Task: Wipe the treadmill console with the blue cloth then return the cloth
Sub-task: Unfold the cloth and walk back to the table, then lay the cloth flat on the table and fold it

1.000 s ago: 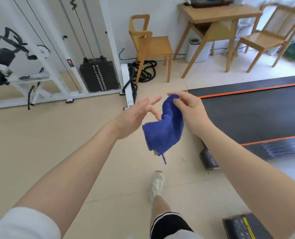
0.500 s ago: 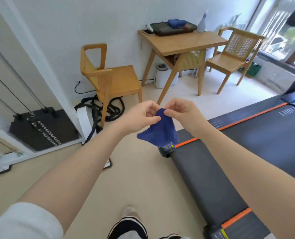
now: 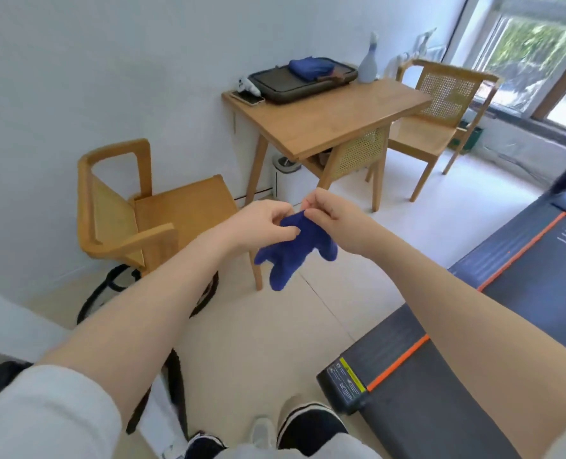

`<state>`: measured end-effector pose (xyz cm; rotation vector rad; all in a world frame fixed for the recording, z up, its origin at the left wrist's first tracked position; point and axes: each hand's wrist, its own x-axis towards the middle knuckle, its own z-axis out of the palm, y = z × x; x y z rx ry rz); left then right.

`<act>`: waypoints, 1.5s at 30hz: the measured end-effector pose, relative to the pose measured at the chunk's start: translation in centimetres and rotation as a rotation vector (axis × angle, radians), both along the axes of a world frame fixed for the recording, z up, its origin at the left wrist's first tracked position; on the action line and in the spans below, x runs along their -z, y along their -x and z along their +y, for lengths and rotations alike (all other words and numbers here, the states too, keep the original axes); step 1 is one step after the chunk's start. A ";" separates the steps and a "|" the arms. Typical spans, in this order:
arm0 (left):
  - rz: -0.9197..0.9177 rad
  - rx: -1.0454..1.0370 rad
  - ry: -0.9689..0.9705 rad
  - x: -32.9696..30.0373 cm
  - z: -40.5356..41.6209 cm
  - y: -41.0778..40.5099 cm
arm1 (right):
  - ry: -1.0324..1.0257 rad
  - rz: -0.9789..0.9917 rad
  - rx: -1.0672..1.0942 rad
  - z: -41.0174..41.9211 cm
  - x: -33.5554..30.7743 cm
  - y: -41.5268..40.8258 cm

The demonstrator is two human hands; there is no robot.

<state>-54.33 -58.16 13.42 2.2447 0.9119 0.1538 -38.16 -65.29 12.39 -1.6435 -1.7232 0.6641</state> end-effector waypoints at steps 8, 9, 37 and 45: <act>0.047 0.124 -0.126 1.4 16.9 -8.1 | 0.083 -0.103 0.087 15.5 -0.1 -9.9; 0.041 0.118 -0.134 1.7 18.9 -9.2 | 0.092 -0.101 0.096 17.3 -0.3 -11.3; 0.160 0.027 0.391 12.9 60.6 -46.8 | 0.732 -0.487 0.257 53.9 8.2 -56.1; 0.115 -0.220 0.298 14.7 65.2 -53.5 | 0.779 -0.189 0.233 62.9 8.7 -64.5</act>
